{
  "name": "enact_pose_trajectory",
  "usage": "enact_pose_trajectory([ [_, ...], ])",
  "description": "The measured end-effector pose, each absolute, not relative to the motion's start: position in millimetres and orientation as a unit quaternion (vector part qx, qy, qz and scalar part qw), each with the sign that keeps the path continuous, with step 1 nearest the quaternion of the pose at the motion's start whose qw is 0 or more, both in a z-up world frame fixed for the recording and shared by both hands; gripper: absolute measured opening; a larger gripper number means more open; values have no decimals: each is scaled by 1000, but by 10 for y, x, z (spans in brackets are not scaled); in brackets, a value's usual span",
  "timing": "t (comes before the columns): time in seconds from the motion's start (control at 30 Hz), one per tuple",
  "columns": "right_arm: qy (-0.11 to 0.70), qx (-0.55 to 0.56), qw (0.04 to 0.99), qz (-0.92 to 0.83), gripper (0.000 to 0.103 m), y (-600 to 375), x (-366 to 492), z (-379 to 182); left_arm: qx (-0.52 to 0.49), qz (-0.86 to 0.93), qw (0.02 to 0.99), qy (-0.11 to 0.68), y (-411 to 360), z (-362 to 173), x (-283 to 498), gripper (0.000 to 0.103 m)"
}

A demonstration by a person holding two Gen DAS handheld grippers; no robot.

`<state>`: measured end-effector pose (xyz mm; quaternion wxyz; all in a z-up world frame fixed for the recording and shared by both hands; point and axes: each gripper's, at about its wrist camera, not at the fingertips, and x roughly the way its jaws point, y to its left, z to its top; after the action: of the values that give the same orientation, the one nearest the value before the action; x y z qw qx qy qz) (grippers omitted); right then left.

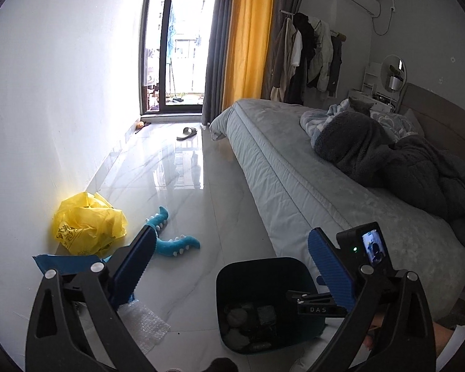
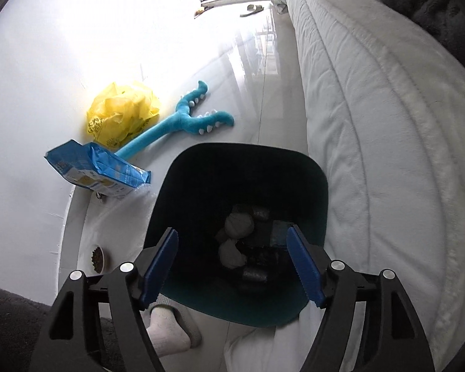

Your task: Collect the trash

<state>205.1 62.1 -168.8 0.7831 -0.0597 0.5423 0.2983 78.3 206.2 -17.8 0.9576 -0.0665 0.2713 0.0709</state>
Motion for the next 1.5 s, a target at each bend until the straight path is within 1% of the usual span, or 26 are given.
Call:
enact_pose_trajectory([
  [0.13, 495, -50, 812, 305, 80, 375, 1872, -1280, -76, 68, 959, 264, 1965, -103, 592, 100],
  [0.2, 468, -50, 829, 303, 86, 227, 1776, -1062, -77, 70, 959, 263, 1919, -74, 511, 100],
  [0.27, 442, -49, 844, 298, 90, 53, 1684, -860, -75, 69, 957, 271, 1853, -64, 473, 100],
  [0.37, 405, -48, 868, 283, 92, -234, 1535, -574, -72, 72, 955, 280, 1771, -72, 417, 100],
  [0.5, 355, -37, 899, 255, 98, -718, 1327, -210, -73, 69, 954, 283, 1645, -65, 353, 100],
  [0.57, 330, -32, 913, 238, 99, -966, 1218, -38, -73, 66, 955, 280, 1558, -40, 321, 100],
  [0.73, 264, -14, 946, 189, 100, -1668, 869, 340, -87, 52, 958, 269, 1376, 15, 295, 100],
  [0.93, 223, 6, 964, 146, 100, -2311, 516, 437, -50, 57, 959, 274, 1193, -49, 287, 100],
  [1.1, 227, 8, 965, 127, 100, -2607, 367, 321, -44, 48, 955, 289, 1107, -188, 263, 100],
  [1.23, 231, 14, 963, 135, 100, -2680, 285, 197, -30, 47, 958, 280, 1027, -209, 218, 100],
  [1.5, 233, 5, 961, 150, 100, -2680, 206, 192, -1, 49, 962, 267, 884, -211, 162, 100],
])
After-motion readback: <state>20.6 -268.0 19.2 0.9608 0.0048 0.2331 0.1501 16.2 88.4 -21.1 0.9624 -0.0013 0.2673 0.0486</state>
